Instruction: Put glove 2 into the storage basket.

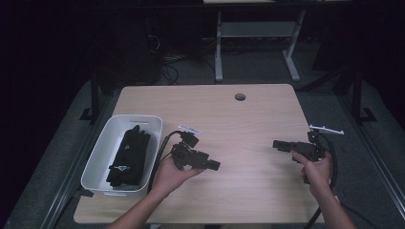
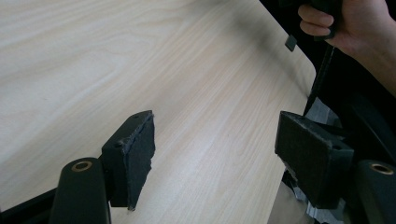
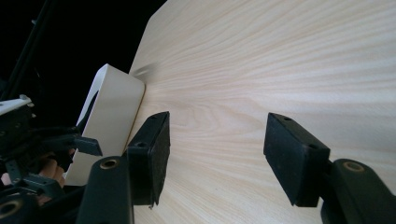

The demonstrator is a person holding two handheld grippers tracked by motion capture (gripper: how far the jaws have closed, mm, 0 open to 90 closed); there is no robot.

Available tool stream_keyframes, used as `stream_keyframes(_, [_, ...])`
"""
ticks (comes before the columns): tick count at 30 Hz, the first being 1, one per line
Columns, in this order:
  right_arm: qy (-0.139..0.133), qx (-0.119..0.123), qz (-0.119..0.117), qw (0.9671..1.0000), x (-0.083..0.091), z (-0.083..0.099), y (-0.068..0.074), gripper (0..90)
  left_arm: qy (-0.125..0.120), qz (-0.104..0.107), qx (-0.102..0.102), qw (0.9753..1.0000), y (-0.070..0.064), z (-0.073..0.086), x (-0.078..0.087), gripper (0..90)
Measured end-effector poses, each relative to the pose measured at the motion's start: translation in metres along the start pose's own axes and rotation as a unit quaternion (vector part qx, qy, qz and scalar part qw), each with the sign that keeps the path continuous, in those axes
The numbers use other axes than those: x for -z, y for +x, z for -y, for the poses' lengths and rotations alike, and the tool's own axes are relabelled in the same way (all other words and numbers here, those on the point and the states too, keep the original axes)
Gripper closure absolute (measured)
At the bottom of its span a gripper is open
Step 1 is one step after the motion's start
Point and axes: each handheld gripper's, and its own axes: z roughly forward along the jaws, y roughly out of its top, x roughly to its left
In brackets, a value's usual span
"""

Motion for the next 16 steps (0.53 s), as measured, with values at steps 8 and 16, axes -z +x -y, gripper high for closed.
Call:
stream_keyframes(8, [0.006, 0.001, 0.002, 1.0000, 0.008, 0.011, -0.008, 39.0, 0.007, -0.004, -0.002, 1.0000, 0.000, 0.008, -0.011, 27.2])
stream_keyframes(16, [0.009, 0.003, -0.004, 0.9999, 0.018, 0.027, -0.015, 38.0, 0.003, 0.007, -0.008, 0.9999, -0.007, 0.018, -0.014, 27.1])
